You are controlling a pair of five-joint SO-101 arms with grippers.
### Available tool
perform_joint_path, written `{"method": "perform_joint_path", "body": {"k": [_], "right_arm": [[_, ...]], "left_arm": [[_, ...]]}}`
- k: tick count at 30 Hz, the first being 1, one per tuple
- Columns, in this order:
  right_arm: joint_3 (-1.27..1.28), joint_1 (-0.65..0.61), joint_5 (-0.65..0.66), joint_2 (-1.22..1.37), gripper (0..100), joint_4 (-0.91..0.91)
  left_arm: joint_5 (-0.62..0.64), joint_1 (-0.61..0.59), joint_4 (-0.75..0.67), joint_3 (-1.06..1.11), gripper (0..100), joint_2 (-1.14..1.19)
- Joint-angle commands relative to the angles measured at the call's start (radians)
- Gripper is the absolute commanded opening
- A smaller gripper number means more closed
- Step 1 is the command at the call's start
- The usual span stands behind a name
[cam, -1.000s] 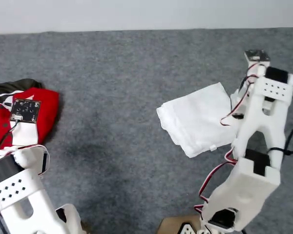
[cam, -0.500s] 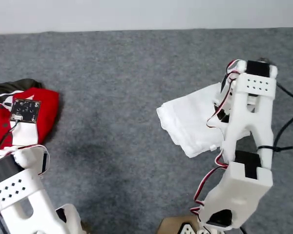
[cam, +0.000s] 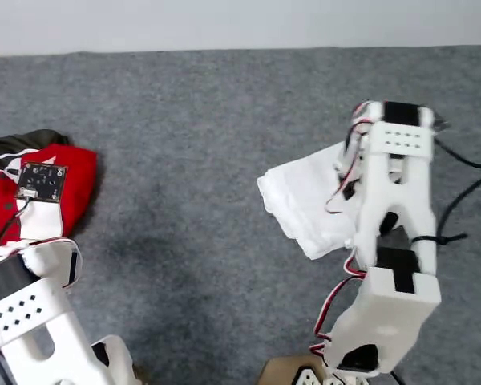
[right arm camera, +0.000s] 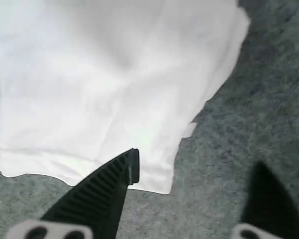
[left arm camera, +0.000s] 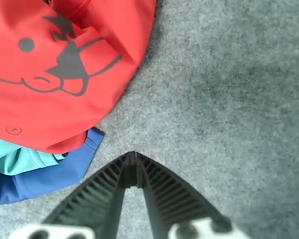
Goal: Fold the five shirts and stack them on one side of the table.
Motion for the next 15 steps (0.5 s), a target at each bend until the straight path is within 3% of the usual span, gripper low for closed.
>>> {"method": "perform_joint_path", "body": {"k": [1,15], "right_arm": [[0.046,-0.051,-0.061,-0.059,48.7,-0.108],[0.308,-0.025,-0.1,-0.059,48.1,-0.51]], "left_arm": [[-0.003,0.003,-0.005,-0.007,0,-0.014],[-0.003,0.003,0.002,-0.007,0,-0.015]]}}
